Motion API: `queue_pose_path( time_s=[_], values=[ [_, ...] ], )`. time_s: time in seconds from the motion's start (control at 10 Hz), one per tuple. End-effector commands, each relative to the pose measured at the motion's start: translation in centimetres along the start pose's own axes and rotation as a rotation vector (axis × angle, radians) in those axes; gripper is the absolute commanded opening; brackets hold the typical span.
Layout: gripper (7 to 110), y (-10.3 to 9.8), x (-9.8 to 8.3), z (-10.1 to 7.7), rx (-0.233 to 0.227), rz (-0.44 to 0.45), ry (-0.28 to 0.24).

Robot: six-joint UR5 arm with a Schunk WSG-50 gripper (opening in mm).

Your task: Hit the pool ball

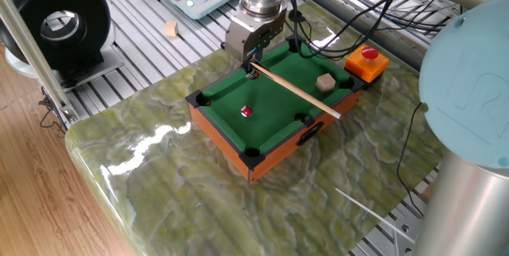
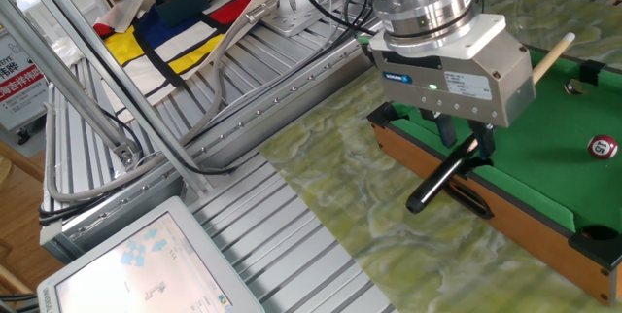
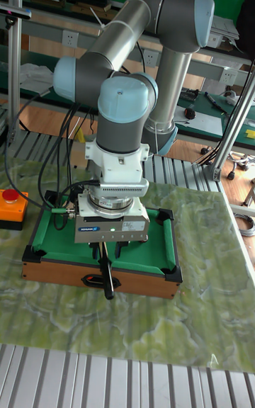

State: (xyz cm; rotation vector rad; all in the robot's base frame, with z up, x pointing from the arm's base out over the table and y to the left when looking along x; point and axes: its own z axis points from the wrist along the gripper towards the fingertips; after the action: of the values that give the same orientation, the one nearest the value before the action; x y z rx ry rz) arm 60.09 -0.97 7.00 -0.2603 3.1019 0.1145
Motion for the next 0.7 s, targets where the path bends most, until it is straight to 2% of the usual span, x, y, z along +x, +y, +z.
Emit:
queue_pose_path(
  time_s=[0.0,0.3,0.4,0.5,0.6],
  values=[
    [44,0.0,0.8,-0.1,0.008,0.020,0.025],
    [44,0.1,0.9,-0.2,0.005,0.012,0.023],
    [44,-0.1,1.2,-0.9,0.027,0.008,0.029],
    [44,0.1,1.8,-2.4,0.039,0.005,0.043],
    [44,0.5,2.1,-3.4,0.031,-0.012,0.036]
  ],
)
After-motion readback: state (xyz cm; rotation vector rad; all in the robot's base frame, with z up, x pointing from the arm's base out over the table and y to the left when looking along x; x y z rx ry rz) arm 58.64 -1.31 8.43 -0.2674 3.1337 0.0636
